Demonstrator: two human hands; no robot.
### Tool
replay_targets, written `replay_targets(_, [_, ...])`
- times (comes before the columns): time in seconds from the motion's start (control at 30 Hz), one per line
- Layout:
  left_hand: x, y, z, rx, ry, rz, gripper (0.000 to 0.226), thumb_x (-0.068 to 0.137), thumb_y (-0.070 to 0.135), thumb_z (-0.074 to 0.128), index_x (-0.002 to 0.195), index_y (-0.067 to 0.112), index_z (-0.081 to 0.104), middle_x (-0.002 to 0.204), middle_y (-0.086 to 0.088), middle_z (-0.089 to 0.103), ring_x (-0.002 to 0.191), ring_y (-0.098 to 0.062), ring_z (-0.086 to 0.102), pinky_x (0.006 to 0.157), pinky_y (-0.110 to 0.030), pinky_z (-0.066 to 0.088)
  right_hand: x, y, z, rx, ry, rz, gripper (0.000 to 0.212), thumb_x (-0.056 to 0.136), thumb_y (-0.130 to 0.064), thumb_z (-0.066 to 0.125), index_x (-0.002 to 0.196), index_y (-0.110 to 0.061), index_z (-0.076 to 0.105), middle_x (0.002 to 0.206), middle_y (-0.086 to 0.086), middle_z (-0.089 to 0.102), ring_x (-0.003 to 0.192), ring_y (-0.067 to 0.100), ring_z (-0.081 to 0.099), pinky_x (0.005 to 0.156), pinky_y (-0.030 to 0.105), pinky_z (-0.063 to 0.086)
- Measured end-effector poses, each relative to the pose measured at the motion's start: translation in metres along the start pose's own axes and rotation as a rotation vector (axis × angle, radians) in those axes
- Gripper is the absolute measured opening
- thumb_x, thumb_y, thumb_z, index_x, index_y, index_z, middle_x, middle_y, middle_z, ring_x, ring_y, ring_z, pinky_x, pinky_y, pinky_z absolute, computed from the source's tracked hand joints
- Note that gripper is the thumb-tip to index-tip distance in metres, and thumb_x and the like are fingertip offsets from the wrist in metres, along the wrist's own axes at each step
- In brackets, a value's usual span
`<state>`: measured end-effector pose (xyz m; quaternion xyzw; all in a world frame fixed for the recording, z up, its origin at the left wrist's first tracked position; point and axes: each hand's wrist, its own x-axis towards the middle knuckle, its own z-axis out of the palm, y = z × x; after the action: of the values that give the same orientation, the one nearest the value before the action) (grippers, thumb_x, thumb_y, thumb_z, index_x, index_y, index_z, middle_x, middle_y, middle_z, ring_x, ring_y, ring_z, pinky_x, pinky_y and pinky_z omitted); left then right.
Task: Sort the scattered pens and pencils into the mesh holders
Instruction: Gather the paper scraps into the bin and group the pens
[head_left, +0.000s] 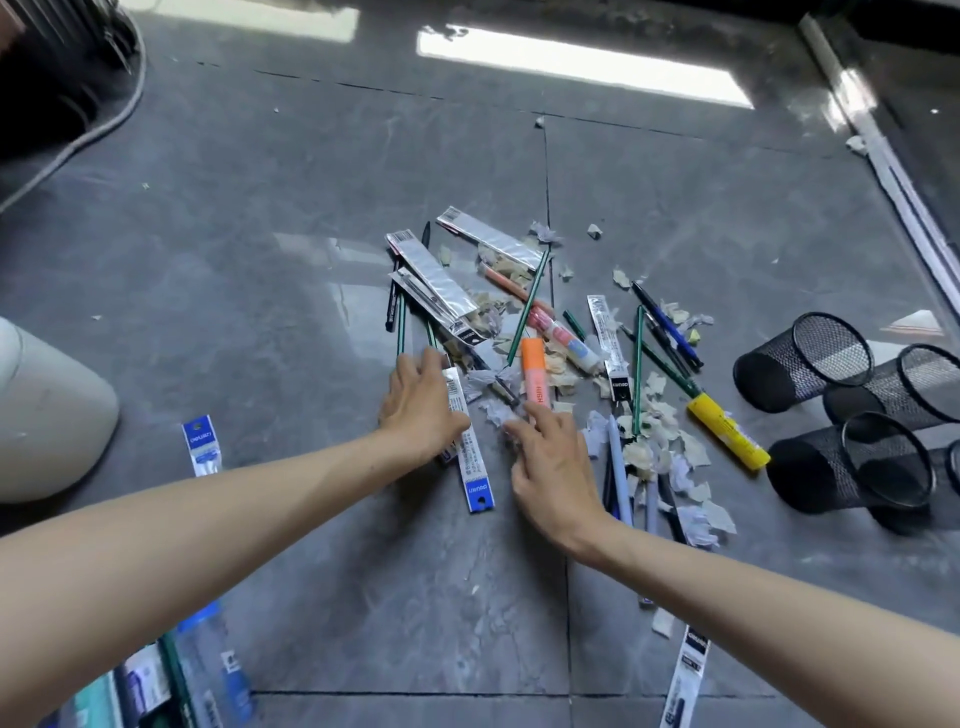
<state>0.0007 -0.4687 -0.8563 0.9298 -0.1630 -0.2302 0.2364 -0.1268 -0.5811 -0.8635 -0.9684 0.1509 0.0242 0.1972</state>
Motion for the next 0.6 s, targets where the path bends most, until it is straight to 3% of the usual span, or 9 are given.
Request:
replay_targets(0.07, [-0.002,-0.001,0.001,0.038,-0.054,0.117,0.05,0.075,0.013,0.062,0.12,0.023,0.043,0.106,-0.004,0.029,0.109,-0.026,0.037,0.094,-0.038,0.041,0.009,0.0,-0.003,-0.04,-0.08,-0.059,0.053,0.083,-0.009,0.047,0.135,-0.021,0.043,0.153,0.002,0.024,0.128,0.023,0.024,0.105,0.038,0.028])
replay_targets(0.17, [-0.007,-0.01,0.001,0.094,-0.058,0.125,0.035,0.077,0.015,0.06,0.111,0.022,0.051,0.103,0.0,0.025,0.107,-0.024,0.035,0.093,-0.035,0.04,0.024,-0.003,-0.005,-0.128,-0.179,-0.226,0.062,0.083,-0.012,0.045,0.144,-0.018,0.033,0.159,0.004,0.012,0.139,0.025,0.017,0.113,0.042,0.019])
replay_targets(0.3, [-0.017,-0.03,-0.003,0.133,-0.011,0.122,0.032,0.077,0.016,0.06,0.108,0.019,0.053,0.111,-0.002,0.028,0.111,-0.023,0.031,0.093,-0.031,0.035,0.047,-0.011,-0.004,-0.257,-0.258,-0.466,0.049,0.083,-0.007,0.046,0.132,-0.005,0.05,0.155,0.016,0.024,0.139,0.03,0.025,0.114,0.041,0.023])
replay_targets(0.37, [-0.02,-0.039,-0.008,0.16,0.02,0.108,0.022,0.076,0.015,0.061,0.097,0.017,0.054,0.115,-0.003,0.03,0.111,-0.023,0.03,0.088,-0.029,0.031,0.053,-0.019,-0.002,-0.266,-0.264,-0.466,0.038,0.083,-0.007,0.044,0.119,-0.005,0.055,0.131,0.017,0.049,0.118,0.032,0.044,0.1,0.042,0.037])
replay_targets(0.43, [-0.021,-0.045,-0.012,0.201,0.076,0.104,0.011,0.076,0.014,0.059,0.084,0.018,0.052,0.109,-0.003,0.034,0.107,-0.023,0.033,0.084,-0.029,0.028,0.056,-0.025,-0.002,-0.244,-0.208,-0.414,0.029,0.084,-0.009,0.043,0.11,-0.007,0.056,0.105,0.012,0.058,0.097,0.03,0.052,0.081,0.039,0.041])
replay_targets(0.5, [-0.016,-0.047,-0.016,0.225,0.159,0.114,0.008,0.077,0.012,0.055,0.079,0.018,0.051,0.1,-0.002,0.036,0.102,-0.025,0.037,0.084,-0.031,0.028,0.059,-0.025,-0.004,-0.213,-0.131,-0.352,0.021,0.084,-0.009,0.046,0.102,-0.007,0.058,0.097,0.012,0.057,0.091,0.032,0.054,0.072,0.039,0.038])
replay_targets(0.6, [0.004,-0.039,-0.023,0.195,0.2,0.144,0.022,0.079,0.008,0.051,0.1,0.015,0.054,0.108,-0.005,0.039,0.106,-0.026,0.037,0.088,-0.034,0.034,0.069,-0.022,-0.007,-0.271,-0.003,-0.323,0.024,0.081,-0.011,0.053,0.102,-0.007,0.063,0.103,0.015,0.053,0.093,0.032,0.049,0.072,0.037,0.031])
